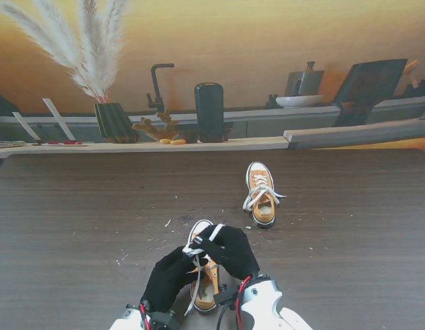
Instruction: Tie the shoelaces into a bow on the shoes
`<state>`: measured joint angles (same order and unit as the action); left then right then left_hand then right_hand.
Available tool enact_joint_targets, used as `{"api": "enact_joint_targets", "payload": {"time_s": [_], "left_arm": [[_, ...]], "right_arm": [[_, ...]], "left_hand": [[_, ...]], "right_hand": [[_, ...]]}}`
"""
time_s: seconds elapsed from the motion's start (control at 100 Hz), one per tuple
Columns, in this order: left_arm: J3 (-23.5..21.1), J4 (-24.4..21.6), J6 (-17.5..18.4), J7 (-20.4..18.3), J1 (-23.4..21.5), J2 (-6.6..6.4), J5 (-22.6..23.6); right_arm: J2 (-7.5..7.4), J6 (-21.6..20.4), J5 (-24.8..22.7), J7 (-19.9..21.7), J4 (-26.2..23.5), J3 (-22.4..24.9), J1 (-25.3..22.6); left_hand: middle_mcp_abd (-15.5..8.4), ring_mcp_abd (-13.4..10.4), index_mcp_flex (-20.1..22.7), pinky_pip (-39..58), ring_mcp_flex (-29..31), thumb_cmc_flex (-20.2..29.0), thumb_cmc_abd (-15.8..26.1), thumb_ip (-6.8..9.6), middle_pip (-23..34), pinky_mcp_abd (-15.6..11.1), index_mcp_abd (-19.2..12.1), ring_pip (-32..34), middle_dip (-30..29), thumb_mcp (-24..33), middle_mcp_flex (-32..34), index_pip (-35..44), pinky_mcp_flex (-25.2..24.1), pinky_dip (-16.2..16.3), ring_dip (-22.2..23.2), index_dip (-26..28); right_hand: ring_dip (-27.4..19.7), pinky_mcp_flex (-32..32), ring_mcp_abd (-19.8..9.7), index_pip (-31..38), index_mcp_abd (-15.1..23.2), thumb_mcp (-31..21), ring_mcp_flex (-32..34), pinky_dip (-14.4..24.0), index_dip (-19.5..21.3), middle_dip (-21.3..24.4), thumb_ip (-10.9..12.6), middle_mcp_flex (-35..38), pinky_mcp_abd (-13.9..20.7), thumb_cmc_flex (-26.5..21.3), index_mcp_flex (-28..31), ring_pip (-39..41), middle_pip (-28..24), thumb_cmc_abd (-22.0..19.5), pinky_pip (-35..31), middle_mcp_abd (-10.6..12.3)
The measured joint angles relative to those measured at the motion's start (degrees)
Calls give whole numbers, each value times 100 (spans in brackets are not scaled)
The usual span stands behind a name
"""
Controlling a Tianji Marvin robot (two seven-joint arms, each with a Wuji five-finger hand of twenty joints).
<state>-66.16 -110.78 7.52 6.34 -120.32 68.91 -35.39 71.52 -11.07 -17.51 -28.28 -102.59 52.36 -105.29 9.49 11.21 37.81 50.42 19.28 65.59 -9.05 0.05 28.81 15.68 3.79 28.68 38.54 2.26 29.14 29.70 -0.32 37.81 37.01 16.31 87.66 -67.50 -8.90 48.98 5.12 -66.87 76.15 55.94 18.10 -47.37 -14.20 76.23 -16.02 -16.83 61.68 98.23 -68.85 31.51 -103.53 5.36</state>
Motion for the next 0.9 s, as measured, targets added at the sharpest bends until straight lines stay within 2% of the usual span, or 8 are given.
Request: {"api": "enact_joint_targets", "payload": {"time_s": [0.15, 0.2, 0.38, 0.47, 0.59, 0.71, 0.84, 0.9], "left_arm": [[-43, -25, -1, -223, -43, 9, -543], [-73, -23, 8, -461, -61, 6, -744], [-127, 11, 91, -1121, -96, -20, -1722], [-120, 11, 205, -1143, -109, -17, -1942], [-44, 15, 687, -1094, -122, -7, -1974], [-67, -26, 645, -1036, -150, 5, -1911], [-124, -125, 579, -969, -226, 12, -1954], [-140, -169, 599, -854, -254, 13, -1910]], "right_arm": [[-1, -13, 17, -11, -4, 12, -32], [-2, -18, 27, -11, -5, 13, -38], [-6, -50, 37, 1, -10, 16, -49], [-7, -50, 43, 5, -11, 22, -62], [-9, -38, 48, 22, -15, 51, -99], [-12, -40, 165, 68, -27, 78, -128], [-12, -25, 229, 67, -50, 104, -163], [-12, -7, 219, 55, -71, 130, -194]], "left_hand": [[-139, -118, -630, -239, -307, -48, -97, 138, -98, -11, -2, -139, -52, 703, -303, -533, -109, 55, -11, 0], [-166, -140, -735, -375, -318, -135, -166, 243, -148, -264, -4, -203, -100, 1150, -418, -529, -141, 55, -16, 0], [-278, -218, -1119, -741, -458, -659, -556, 248, -348, -284, -6, -430, -163, 1917, -693, -542, -222, 65, -75, 0], [-296, -271, -1128, -885, -592, -975, -655, 248, -416, -285, -7, -507, -207, 1909, -753, -542, -279, 68, -83, 7], [-352, -282, -1128, -993, -602, -1333, -661, 248, -427, -286, -7, -514, -212, 1885, -773, -520, -281, 81, -84, 80], [-353, -283, -1105, -1057, -602, -1545, -645, 234, -478, -286, -7, -515, -216, 1813, -773, -470, -282, 121, -84, 104], [-353, -283, -748, -1197, -602, -1624, -569, 124, -492, -286, -7, -582, -222, 1263, -754, -363, -282, 199, -84, 317], [-353, -283, -603, -1248, -602, -1302, -472, 72, -495, -286, -9, -587, -223, 972, -748, -173, -282, 257, -84, 326]], "right_hand": [[0, 0, 2, 0, 0, 0, 0, -78, -7, 0, 0, 0, -54, 0, -1, 0, 0, 0, 0, 0], [0, 0, 6, 0, 0, 0, 0, -141, -8, 0, 0, 0, -57, 0, -2, 0, 13, 0, 0, 0], [0, 1, 17, 0, 0, 0, 0, -415, -14, 0, -57, 2, -115, 0, -76, 0, 60, 10, 0, 0], [0, 5, 21, 57, 0, -9, 0, -515, -21, 0, -91, 3, -117, -57, -81, -2, 63, 56, 0, 0], [0, 7, 25, 166, 6, -8, 0, -546, -23, 0, -91, 3, -120, -112, -88, -3, 65, 146, 0, 0], [0, 13, 26, 578, 69, -9, 0, -607, -10, 0, -202, 4, -121, -180, -88, -30, 65, 299, 0, 0], [1, 58, 123, 781, 159, -65, -1, -826, 874, 6, -202, -32, -130, -180, -88, -244, 143, 312, 0, -44], [1, 76, 274, 784, 215, -65, -4, -918, 1143, 75, -202, -88, -272, -180, -88, -455, 235, 312, 0, -152]]}}
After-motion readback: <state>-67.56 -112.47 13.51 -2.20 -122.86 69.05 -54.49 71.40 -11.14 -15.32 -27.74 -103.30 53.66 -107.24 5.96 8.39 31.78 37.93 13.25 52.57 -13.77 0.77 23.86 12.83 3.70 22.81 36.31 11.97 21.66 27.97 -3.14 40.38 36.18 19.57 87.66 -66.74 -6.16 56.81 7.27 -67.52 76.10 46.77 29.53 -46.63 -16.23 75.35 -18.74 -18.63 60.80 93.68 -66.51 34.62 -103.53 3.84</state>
